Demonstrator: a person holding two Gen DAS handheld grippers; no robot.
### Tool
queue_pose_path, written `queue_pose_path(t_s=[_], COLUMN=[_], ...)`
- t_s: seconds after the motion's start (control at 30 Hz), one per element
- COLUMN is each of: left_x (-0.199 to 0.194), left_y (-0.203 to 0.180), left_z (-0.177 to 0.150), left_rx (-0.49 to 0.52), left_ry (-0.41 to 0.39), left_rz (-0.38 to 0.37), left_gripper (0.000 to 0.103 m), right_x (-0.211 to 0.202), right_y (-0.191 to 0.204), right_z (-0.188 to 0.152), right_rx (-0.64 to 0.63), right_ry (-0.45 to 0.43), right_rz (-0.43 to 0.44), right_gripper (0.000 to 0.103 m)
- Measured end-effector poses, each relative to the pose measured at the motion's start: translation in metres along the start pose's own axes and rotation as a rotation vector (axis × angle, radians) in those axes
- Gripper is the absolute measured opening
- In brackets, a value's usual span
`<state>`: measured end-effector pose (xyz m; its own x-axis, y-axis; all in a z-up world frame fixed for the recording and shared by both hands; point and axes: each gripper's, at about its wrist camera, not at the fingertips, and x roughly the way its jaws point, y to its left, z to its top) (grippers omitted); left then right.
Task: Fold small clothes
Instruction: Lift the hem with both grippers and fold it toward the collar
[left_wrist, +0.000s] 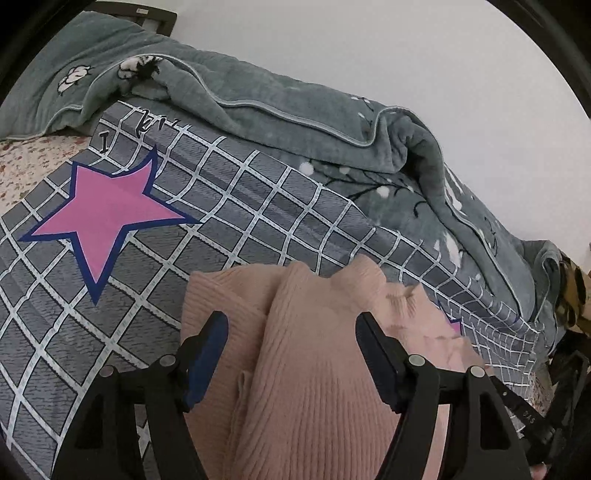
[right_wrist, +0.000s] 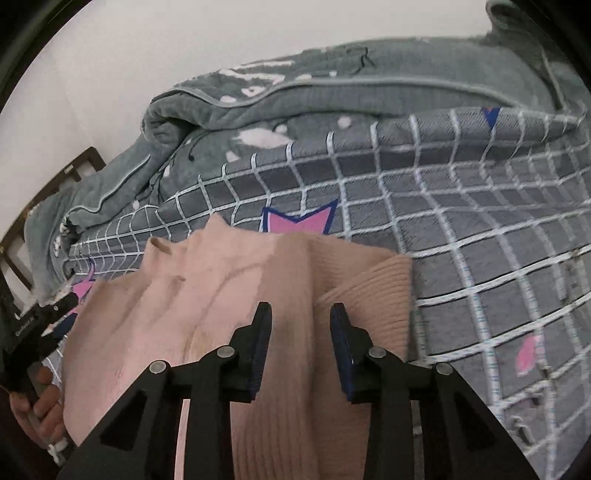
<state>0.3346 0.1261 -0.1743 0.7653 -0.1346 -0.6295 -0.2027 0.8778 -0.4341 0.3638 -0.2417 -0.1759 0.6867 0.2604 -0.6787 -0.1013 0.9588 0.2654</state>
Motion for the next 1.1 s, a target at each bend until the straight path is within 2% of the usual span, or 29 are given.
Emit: queue_pose_path(t_s=[0.13,0.27,0.33,0.43,0.63,0.77,0.83,1.1], left_x=[-0.002,-0.014,-0.022,-0.038,-0.071,-0.089,-0.090,-0.076], left_y=[0.004,0.005,0.008,0.019,0.042,0.052,0.052,0.045], left_z=[-0.003,-0.010,-0.015,-0.023,-0.054,-0.076,-0.080,-0.085], left_rx=[0.001,0.043,0.047,0.031,0.035,0.002,0.009,0.060], left_ry=[0.027,0.033,0.041,0.046,0.067,0.096,0.117,0.103], left_rz=[-0.005,0.002,-0.009,-0.036,-0.026,-0.111,-0.125,-0.061], left_gripper=[0.071,0.074,0.074,0.075,0.075,0.075,0.075,0.075], right_x=[-0.030,-0.055,-0.066,-0.075,-0.078,-0.081,-0.078,-0.073], right_y=[0.002,-0.003,-0.007,-0.009,0.000,0.007,0.007,0.006], right_z=[-0.004,-0.018,-0.030,-0.048,-0.081,-0.093,-0.095,-0.102], right_rx=[-0.037,-0.012,0.006,0.032,0.073,0.062,0.058,-0.009], right_ry=[-0.044,-0.066,-0.075,-0.061,0.010,0.023,0.041,0.059], right_rz=[-0.041,-0.043,-0.028,-0.009,0.050,0.036,0.024,-0.006], right_gripper=[0.053,0.057,0.063,0.063,0.063,0.063,0.063,0.063])
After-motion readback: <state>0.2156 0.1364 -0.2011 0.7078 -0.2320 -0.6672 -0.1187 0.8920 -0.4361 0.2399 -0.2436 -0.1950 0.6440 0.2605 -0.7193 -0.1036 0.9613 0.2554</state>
